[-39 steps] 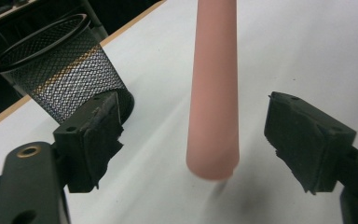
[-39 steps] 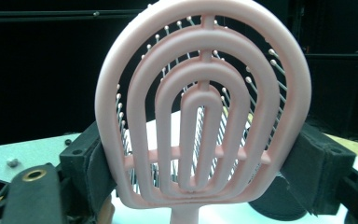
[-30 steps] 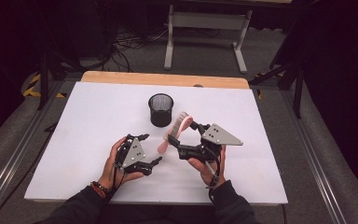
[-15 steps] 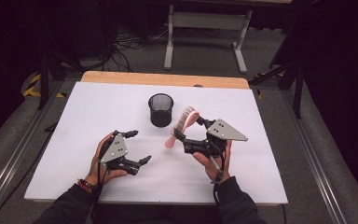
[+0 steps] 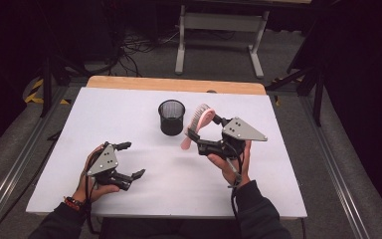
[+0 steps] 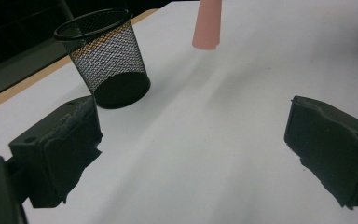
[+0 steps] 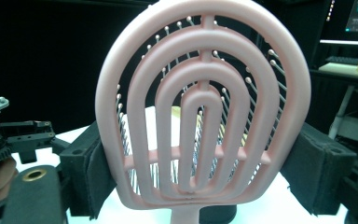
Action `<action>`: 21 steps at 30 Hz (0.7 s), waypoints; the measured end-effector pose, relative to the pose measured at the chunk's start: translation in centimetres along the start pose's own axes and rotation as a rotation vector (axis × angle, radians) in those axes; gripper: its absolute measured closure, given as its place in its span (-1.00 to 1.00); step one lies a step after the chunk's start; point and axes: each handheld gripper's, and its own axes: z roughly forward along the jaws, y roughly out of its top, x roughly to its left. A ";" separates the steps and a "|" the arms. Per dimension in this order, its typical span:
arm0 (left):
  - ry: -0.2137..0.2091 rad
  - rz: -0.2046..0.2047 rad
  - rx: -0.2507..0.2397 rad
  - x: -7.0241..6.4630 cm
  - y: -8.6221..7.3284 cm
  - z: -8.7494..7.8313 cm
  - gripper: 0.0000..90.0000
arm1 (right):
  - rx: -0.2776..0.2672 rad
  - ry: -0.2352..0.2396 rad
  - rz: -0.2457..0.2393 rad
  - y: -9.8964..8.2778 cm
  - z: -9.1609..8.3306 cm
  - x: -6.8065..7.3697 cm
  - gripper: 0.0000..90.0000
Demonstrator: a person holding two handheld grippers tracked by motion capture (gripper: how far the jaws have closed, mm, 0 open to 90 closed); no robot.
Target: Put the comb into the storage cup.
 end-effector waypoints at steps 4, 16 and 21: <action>0.000 -0.018 -0.003 0.3 -0.5 -0.6 -0.90 | 0.002 -0.003 -0.013 0.8 0.2 -0.3 -0.56; 0.014 -0.017 -0.008 0.2 -1.4 -2.4 -0.91 | 0.008 -0.030 -0.021 2.5 1.4 -1.8 -0.56; 0.044 -0.023 -0.010 0.6 -1.9 -3.0 -0.91 | 0.017 -0.044 -0.030 3.1 2.1 -2.3 -0.56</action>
